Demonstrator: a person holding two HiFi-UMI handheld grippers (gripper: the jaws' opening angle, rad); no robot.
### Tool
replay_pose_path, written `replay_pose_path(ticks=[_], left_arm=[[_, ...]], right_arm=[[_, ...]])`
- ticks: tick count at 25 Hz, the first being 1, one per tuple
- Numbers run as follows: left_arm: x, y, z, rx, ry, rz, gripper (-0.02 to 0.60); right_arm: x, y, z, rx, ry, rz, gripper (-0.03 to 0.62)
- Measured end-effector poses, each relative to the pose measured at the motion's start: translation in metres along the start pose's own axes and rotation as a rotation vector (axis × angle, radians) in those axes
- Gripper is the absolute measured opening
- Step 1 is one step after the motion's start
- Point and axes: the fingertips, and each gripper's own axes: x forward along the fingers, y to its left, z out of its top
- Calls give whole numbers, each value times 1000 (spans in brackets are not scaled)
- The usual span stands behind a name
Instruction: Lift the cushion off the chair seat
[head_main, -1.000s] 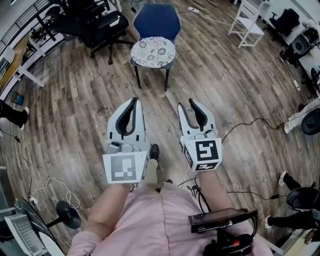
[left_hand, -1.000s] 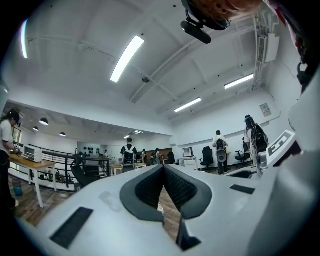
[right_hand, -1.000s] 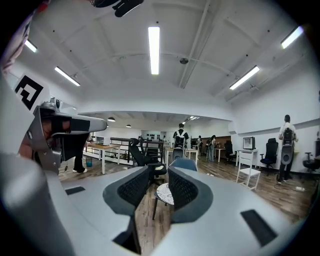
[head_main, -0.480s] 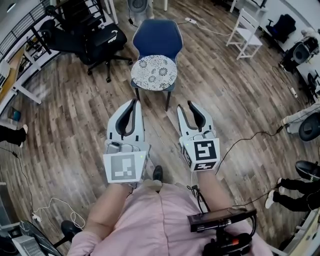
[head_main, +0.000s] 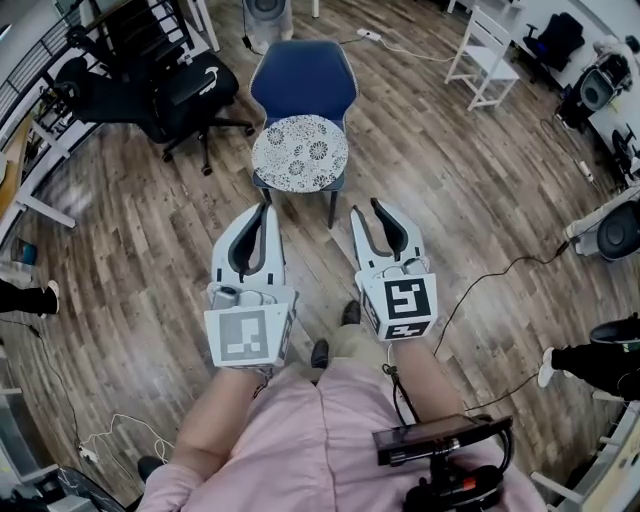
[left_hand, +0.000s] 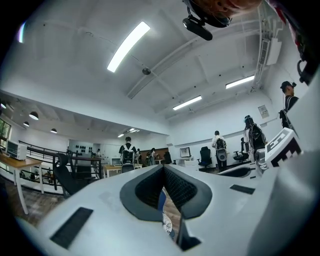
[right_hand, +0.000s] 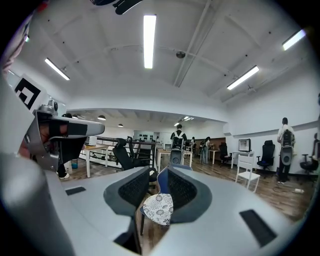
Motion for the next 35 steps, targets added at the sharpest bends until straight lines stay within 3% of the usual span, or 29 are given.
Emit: replay_pose_path(ticks=[13, 22, 28, 35], left_arm=[[143, 11, -64, 0, 95, -3, 11], [269, 22, -56, 66, 98, 60, 11], [307, 51, -44, 98, 88, 108, 11], [341, 79, -56, 83, 95, 131, 11]], right_arm=[[126, -95, -46, 62, 66, -12, 112], [238, -178, -26, 65, 33, 60, 110], [294, -200, 0, 56, -11, 75, 107], [341, -207, 0, 43, 5, 84, 107]])
